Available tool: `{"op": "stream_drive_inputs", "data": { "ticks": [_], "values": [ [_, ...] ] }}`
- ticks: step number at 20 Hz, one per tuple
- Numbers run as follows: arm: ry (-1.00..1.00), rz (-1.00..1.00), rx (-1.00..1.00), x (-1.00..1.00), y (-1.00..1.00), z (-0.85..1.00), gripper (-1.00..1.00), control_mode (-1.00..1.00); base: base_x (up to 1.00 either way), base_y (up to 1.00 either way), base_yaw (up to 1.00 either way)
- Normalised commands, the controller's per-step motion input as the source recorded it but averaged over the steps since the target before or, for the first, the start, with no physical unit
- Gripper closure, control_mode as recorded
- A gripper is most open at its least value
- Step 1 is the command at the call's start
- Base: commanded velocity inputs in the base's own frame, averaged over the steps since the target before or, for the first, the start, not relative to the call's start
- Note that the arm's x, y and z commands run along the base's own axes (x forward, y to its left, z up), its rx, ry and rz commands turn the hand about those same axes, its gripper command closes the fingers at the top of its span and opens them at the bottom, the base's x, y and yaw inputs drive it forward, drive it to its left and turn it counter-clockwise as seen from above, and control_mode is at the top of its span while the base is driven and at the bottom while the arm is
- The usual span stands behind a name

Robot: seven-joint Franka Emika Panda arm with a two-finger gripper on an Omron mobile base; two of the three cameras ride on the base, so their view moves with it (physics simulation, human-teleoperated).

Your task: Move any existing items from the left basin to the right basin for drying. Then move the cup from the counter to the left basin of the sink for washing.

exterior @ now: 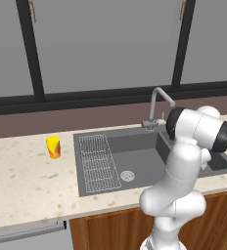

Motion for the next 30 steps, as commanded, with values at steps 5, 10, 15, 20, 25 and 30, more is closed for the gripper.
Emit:
{"op": "stream_drive_inputs", "data": {
  "ticks": [5,10,15,20,25,30],
  "values": [
    [0.03,0.03,0.00,0.01,0.00,-0.15,1.00,-1.00,0.00,0.00,0.00],
    [0.04,0.02,0.00,0.00,0.00,-0.25,-1.00,-1.00,0.00,0.00,0.00],
    [0.04,0.01,0.00,0.00,0.00,-0.10,-1.00,-1.00,0.00,0.00,0.00],
    [0.02,0.00,0.00,0.00,0.00,-0.01,-1.00,-1.00,0.00,0.00,0.00],
    [0.00,0.00,0.00,0.00,0.02,0.20,-1.00,-1.00,0.00,0.00,0.00],
    [0.00,0.00,-0.01,-0.07,0.01,0.43,-1.00,-1.00,0.00,0.00,0.00]
  ]
}}
